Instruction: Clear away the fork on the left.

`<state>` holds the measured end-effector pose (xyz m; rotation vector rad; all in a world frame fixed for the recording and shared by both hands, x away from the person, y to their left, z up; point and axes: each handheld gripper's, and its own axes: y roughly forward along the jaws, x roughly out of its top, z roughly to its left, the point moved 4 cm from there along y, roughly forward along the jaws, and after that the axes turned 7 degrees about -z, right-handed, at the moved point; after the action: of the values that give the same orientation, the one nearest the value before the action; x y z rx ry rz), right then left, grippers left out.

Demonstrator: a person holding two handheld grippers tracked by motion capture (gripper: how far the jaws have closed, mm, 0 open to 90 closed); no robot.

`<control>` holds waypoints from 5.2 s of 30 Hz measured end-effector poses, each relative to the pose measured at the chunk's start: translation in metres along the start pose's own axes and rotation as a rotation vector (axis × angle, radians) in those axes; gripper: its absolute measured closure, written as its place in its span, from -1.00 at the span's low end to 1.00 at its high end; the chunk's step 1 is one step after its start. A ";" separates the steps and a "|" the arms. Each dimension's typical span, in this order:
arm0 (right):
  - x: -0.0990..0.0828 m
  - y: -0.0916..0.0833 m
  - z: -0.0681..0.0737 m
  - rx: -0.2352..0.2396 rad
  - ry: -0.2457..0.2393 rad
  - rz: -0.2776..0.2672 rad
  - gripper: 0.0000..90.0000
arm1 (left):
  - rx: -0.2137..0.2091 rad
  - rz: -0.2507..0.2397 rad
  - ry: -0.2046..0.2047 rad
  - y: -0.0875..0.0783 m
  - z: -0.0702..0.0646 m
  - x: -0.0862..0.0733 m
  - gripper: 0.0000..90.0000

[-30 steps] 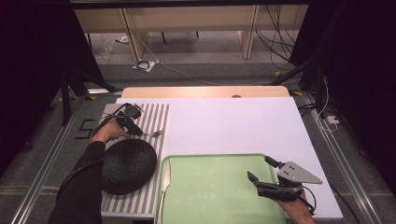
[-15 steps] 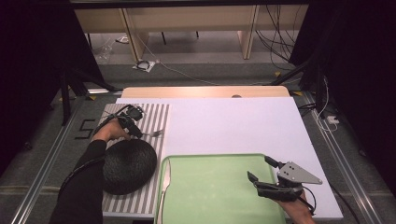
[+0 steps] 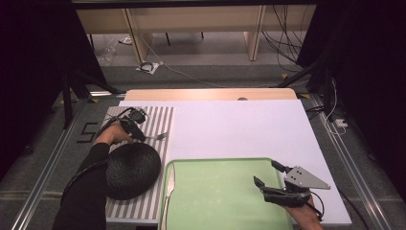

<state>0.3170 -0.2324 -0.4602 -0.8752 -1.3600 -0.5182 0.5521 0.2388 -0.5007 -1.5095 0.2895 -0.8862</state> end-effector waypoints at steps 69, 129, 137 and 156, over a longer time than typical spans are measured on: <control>-0.001 0.001 0.000 -0.004 -0.002 0.007 -0.55 | 0.110 -0.108 0.048 -0.040 -0.002 0.012 0.86; -0.001 0.000 0.001 -0.005 -0.009 0.012 -0.55 | -0.185 -0.261 0.232 -0.089 -0.205 0.026 0.86; 0.000 0.000 0.002 -0.002 -0.007 0.007 -0.55 | -0.208 -0.268 0.235 -0.087 -0.223 0.019 0.86; 0.000 0.000 0.002 -0.001 -0.011 0.007 -0.54 | -0.269 -0.219 0.246 -0.072 -0.256 0.006 0.86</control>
<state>0.3152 -0.2309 -0.4603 -0.8844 -1.3665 -0.5087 0.3611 0.0585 -0.4571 -1.7031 0.4429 -1.2509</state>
